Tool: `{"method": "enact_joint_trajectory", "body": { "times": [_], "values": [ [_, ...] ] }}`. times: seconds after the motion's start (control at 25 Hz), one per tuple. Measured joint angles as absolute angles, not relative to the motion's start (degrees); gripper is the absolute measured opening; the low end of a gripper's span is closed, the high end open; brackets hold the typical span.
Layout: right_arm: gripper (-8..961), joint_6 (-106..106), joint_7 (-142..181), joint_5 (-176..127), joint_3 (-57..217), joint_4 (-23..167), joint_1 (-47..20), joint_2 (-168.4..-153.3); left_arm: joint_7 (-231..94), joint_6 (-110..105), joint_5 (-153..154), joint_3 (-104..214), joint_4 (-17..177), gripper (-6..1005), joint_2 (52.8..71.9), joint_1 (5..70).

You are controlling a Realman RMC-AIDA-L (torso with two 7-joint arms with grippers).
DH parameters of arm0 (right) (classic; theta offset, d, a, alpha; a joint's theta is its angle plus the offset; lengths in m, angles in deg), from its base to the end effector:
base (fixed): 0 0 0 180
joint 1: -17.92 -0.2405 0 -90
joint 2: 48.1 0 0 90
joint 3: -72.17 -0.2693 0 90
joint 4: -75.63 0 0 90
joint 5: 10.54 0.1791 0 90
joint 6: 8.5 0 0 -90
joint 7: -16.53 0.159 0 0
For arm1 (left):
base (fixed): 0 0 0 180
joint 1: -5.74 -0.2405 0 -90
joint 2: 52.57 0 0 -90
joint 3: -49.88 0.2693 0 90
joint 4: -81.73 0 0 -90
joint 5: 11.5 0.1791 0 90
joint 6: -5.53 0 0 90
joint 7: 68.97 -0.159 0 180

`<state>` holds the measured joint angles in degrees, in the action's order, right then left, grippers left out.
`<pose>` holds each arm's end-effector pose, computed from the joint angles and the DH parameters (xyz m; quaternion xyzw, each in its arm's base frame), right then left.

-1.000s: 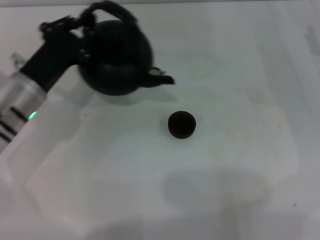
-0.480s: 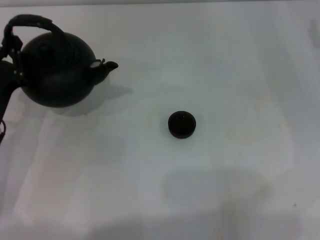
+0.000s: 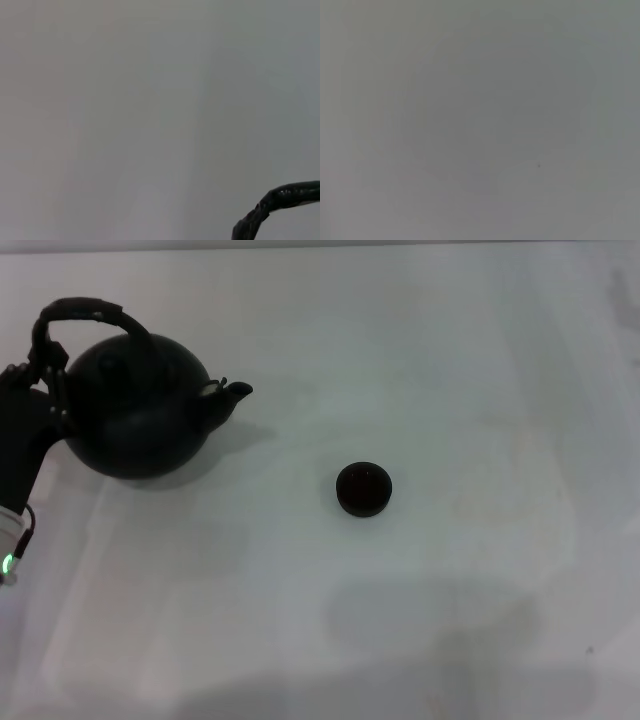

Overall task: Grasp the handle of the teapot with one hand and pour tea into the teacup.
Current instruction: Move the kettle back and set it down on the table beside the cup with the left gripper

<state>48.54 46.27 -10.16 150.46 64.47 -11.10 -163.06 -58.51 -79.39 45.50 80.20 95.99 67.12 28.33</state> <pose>0.3271 0.3854 0.0621 -0.6266 0.3129 0.3656 0.6131 -0.3157 0.2752 -0.0274 -0.6943 -0.2578 -0.3514 0.5727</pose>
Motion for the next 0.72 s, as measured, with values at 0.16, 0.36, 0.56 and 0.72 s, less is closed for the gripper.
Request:
{"method": "enact_joint_trajectory", "body": {
  "times": [0.16, 0.36, 0.56, 0.72],
  "values": [
    [674, 48.53, 46.25, -10.12, 150.47, 64.46, -11.24, -163.06, -58.51, -77.34, 45.42, 80.2, 96.13, 98, 67.13, 28.41],
    [674, 48.54, 46.24, -10.1, 150.49, 64.47, -11.25, -163.13, -58.51, -75.08, 45.44, 80.2, 96.13, 100, 67.12, 28.64],
    [673, 48.82, 46.24, -10.1, 150.42, 64.47, -11.15, -163.21, -58.85, -74.23, 45.49, 80.21, 96.13, 106, 67.17, 28.76],
    [673, 48.88, 46.24, -10.1, 150.4, 64.47, -11.1, -163.25, -58.93, -73.35, 45.84, 80.21, 96.12, 110, 67.16, 28.86]
  ]
}}
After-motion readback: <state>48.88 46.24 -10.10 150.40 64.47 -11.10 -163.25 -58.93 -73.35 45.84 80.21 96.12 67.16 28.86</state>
